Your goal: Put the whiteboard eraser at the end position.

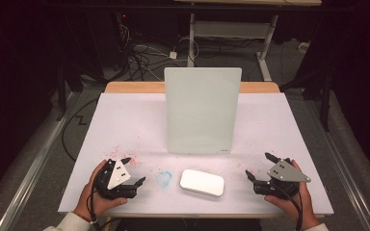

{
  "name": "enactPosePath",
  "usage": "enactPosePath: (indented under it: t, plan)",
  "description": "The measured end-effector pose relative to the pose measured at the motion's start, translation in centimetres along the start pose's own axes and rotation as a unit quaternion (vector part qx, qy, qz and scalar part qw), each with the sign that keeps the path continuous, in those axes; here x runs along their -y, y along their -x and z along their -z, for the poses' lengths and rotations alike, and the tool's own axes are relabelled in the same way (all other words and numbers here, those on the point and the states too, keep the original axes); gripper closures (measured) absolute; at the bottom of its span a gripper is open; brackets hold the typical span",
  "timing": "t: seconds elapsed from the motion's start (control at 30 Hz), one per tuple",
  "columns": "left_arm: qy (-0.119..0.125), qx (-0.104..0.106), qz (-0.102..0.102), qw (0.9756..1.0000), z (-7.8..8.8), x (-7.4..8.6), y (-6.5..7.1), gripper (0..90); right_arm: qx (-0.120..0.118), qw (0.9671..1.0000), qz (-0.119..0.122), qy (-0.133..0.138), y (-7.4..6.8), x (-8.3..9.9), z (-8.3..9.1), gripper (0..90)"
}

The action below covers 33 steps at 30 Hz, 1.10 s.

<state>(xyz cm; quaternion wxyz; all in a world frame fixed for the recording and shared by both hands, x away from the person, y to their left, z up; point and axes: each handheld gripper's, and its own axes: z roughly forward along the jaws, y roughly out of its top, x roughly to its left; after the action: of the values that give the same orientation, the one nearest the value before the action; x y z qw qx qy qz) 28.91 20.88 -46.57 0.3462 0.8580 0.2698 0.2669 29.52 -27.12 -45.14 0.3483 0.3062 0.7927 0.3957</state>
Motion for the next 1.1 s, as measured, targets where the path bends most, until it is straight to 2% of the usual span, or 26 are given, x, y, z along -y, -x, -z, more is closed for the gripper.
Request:
enactPosePath:
  t: [0.2, 0.3, 0.83, 0.97, 1.1]
  plan:
    - [0.003, -0.001, -0.004, 1.0, 0.12, 0.01, 0.03, 20.0, -0.011, 0.9999, 0.003, 0.002, -0.7, 0.42, 0.15, 16.8]
    - [0.006, 0.001, -0.001, 1.0, 0.21, 0.06, 0.01, 20.0, -0.006, 0.9999, 0.011, 0.002, -0.99, 0.43, 0.35, 16.8]
    - [0.003, 0.0, -0.005, 1.0, 0.19, 0.01, 0.11, 19.9, 0.0, 0.9998, 0.015, 0.012, -0.94, 0.2, 0.65, 16.9]
    - [0.003, 0.001, -0.004, 1.0, 0.15, 0.06, 0.1, 20.0, 0.007, 0.9996, 0.026, 0.014, -0.92, 0.11, 0.62, 16.9]
    - [0.002, 0.0, -0.004, 1.0, 0.15, 0.07, 0.11, 19.9, 0.008, 0.9996, 0.025, 0.012, -0.98, 0.1, 0.49, 16.9]
